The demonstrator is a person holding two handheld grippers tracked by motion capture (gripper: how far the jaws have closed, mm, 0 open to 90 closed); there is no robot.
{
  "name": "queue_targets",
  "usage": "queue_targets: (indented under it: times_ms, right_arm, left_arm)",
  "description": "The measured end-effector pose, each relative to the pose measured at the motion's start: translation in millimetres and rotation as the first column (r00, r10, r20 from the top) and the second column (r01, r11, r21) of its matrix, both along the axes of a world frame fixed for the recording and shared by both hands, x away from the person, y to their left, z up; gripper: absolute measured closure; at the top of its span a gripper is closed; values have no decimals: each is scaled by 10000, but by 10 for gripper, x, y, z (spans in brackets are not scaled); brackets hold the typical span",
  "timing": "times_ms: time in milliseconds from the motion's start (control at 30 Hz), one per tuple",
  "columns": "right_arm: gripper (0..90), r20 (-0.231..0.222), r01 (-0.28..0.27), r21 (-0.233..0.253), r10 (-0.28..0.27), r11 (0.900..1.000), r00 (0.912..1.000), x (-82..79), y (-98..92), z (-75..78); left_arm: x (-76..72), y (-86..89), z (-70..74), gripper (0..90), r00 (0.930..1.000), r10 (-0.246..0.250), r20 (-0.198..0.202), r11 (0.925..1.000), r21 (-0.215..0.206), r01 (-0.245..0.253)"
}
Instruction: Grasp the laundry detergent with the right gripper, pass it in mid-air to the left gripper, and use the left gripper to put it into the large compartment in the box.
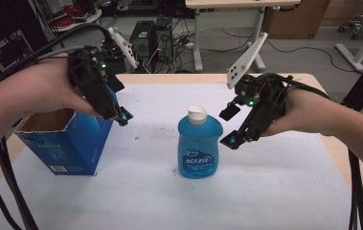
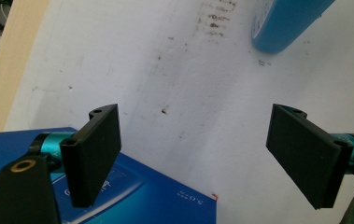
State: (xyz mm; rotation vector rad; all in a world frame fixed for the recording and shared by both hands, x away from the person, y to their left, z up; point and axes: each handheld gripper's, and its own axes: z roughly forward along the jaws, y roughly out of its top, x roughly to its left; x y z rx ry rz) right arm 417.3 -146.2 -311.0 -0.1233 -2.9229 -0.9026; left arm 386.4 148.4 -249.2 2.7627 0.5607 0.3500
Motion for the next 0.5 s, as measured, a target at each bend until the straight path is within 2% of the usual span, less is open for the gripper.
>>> queue_targets:
  times_ms: [333,500]
  right_arm:
    - [205,-243,-262,165,266,9995,9994,-1,146,-156]
    - [205,-323,-269,361,281,9990,9991,9,185,-205]
  left_arm:
    - [-2,-9,15,181,10000,-66,-38,9999,-108,66]
    - [-12,19,56,181,9997,-206,141,9994,-288,210]
